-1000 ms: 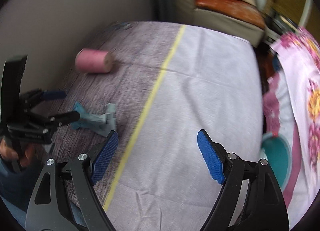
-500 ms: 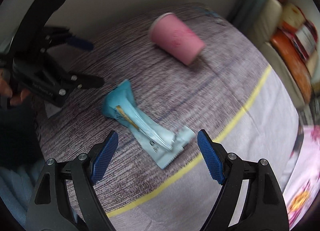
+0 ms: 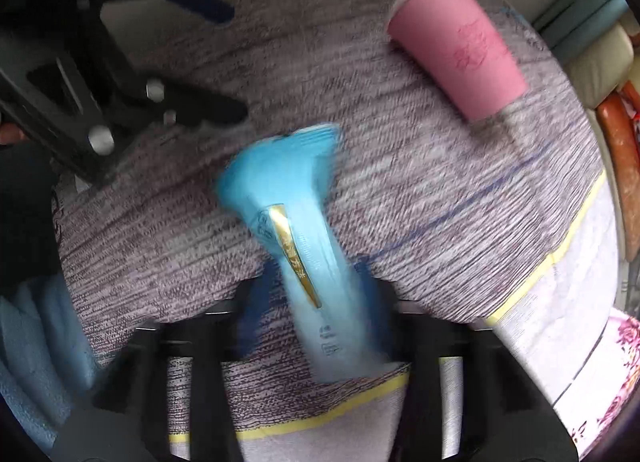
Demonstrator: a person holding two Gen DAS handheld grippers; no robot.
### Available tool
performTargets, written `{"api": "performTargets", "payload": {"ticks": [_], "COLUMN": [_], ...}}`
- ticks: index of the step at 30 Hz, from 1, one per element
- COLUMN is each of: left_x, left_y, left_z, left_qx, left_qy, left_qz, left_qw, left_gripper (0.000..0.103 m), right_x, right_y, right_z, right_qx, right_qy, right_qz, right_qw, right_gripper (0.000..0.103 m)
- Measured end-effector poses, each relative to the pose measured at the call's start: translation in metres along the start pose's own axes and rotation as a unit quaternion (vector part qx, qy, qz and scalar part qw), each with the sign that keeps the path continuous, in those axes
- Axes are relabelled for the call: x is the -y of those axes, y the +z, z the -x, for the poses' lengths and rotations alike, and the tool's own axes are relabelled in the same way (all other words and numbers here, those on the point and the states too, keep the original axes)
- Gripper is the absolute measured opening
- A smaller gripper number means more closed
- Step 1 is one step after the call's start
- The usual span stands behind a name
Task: Collect trash
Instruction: 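Grasp the light-blue wrapper with the right gripper while the left grasps the pink paper cup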
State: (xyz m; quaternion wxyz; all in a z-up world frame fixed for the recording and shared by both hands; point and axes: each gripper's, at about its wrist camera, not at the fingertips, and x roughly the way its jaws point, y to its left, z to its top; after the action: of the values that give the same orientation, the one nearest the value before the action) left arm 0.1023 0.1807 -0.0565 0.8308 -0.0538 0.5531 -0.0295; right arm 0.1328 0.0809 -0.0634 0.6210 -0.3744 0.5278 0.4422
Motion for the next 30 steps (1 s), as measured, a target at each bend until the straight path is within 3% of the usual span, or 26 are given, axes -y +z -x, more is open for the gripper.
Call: {"api": "performTargets", "payload": {"ticks": [4, 9, 15, 19, 25, 28, 30], "left_x": [0.007, 0.020, 0.047, 0.064, 0.070, 0.067, 0.065], "left_y": [0.028, 0.070, 0.117, 0.128, 0.124, 0.121, 0.122], "left_z": [0.011, 0.025, -0.001, -0.023, -0.052, -0.065, -0.074], "left_qx": [0.025, 0.055, 0.026, -0.011, -0.080, -0.103, -0.105], "left_qy": [0.004, -0.018, -0.009, 0.027, 0.078, 0.088, 0.092], "left_qz": [-0.021, -0.055, -0.132, -0.210, -0.300, -0.315, -0.311], "left_qw": [0.9995, 0.9968, 0.9909, 0.9773, 0.9472, 0.9395, 0.9399], "left_gripper": [0.097, 0.097, 0.097, 0.097, 0.097, 0.097, 0.097], "right_x": [0.027, 0.064, 0.098, 0.117, 0.142, 0.152, 0.157], "right_y": [-0.006, -0.015, -0.029, -0.036, -0.061, -0.073, -0.077], "right_z": [0.014, 0.035, 0.044, 0.046, 0.043, 0.036, 0.036], "right_qx": [0.021, 0.056, 0.072, 0.080, 0.093, 0.096, 0.100], "right_qy": [0.006, 0.027, 0.067, 0.077, 0.082, 0.090, 0.094], "right_qz": [-0.069, -0.169, -0.246, -0.274, -0.300, -0.316, -0.322], "right_qw": [0.997, 0.984, 0.964, 0.955, 0.946, 0.940, 0.937], "right_gripper": [0.022, 0.021, 0.021, 0.021, 0.021, 0.021, 0.021]}}
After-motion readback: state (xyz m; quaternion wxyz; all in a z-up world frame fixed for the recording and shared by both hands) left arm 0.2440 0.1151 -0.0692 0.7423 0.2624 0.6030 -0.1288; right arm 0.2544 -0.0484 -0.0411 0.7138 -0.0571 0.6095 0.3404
